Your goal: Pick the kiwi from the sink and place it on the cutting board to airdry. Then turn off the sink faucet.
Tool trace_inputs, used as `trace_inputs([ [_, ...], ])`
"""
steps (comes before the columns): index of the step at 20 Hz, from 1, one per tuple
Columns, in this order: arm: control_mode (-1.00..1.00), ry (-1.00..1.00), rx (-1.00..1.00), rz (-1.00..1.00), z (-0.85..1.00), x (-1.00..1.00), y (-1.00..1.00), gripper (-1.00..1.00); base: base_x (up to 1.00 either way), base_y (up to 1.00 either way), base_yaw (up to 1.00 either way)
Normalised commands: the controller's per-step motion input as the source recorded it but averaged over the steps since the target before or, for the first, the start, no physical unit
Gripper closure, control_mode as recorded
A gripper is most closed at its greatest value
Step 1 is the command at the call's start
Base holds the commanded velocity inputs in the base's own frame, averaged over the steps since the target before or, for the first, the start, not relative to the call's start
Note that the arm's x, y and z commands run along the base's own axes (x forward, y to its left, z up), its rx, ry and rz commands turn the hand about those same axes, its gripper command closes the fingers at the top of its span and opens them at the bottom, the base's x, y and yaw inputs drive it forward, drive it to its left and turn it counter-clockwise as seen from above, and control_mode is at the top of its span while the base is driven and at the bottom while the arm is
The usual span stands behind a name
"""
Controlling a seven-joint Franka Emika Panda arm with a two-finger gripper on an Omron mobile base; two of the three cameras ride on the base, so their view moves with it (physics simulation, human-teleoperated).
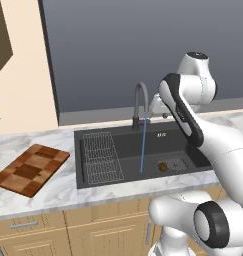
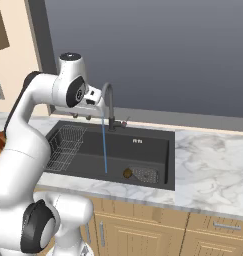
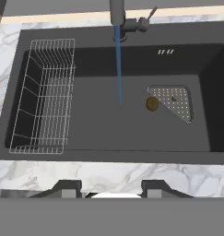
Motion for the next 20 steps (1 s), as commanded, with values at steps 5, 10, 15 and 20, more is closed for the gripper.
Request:
trace_inputs([
  [5,-1.0,0.0,0.0,0.02,-0.02,0.03,-0.06,-1.0,0.0,0.0,0.0],
  [10,-1.0,0.0,0.0,0.02,-0.16,0.0,-0.23,-1.0,0.0,0.0,0.0],
  [15,-1.0,0.0,0.0,0.0,-0.18,0.02,-0.24,-1.0,0.0,0.0,0.0],
  [20,-1.0,0.01,-0.01,-0.02,-0.14,0.16,-0.19,-1.0,0.0,0.0,0.0],
])
